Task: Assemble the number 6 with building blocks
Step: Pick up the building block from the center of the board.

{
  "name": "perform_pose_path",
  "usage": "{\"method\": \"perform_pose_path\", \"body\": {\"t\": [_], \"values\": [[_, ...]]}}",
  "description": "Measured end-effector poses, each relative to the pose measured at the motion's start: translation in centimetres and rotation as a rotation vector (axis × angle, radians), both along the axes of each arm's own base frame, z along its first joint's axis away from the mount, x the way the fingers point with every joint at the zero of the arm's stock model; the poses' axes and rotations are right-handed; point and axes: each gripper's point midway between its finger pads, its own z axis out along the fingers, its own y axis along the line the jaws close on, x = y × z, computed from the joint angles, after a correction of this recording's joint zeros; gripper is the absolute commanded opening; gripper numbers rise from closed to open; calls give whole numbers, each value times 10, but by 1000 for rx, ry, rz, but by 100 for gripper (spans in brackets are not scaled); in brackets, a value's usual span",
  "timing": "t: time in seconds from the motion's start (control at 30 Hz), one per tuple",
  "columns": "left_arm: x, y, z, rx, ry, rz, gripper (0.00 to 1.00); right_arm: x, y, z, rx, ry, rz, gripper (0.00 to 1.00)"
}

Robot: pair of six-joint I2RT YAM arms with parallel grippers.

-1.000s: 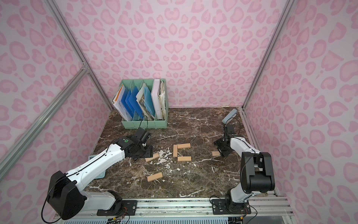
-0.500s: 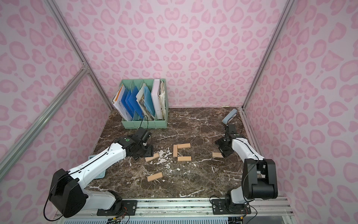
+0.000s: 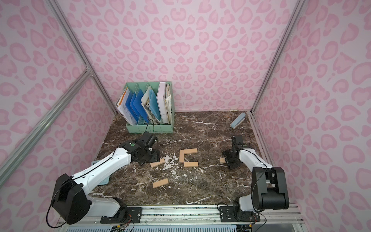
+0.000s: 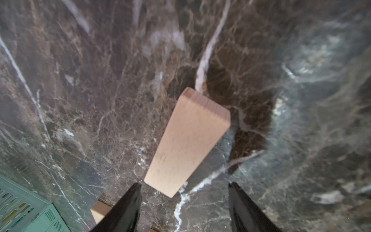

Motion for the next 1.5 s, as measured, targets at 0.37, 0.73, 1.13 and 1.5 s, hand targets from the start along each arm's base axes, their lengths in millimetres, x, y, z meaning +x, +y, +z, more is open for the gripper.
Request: {"method": "perform_pose_path", "body": {"t": [0.37,0.73,1.13,1.5], "values": [[-1,5,4,-4,-11,7,73,6,2,-13,36,66,-39,61],[-2,9,4,-3,-15,19,73,5,7,-18,78,67,-28,22],[-3,13,5,-5,-19,27,73,-3,44,12,-54,50,303,21],[-8,16,5,-10,-25,29,73,-88,91,16,-146,133,749,23]]}}
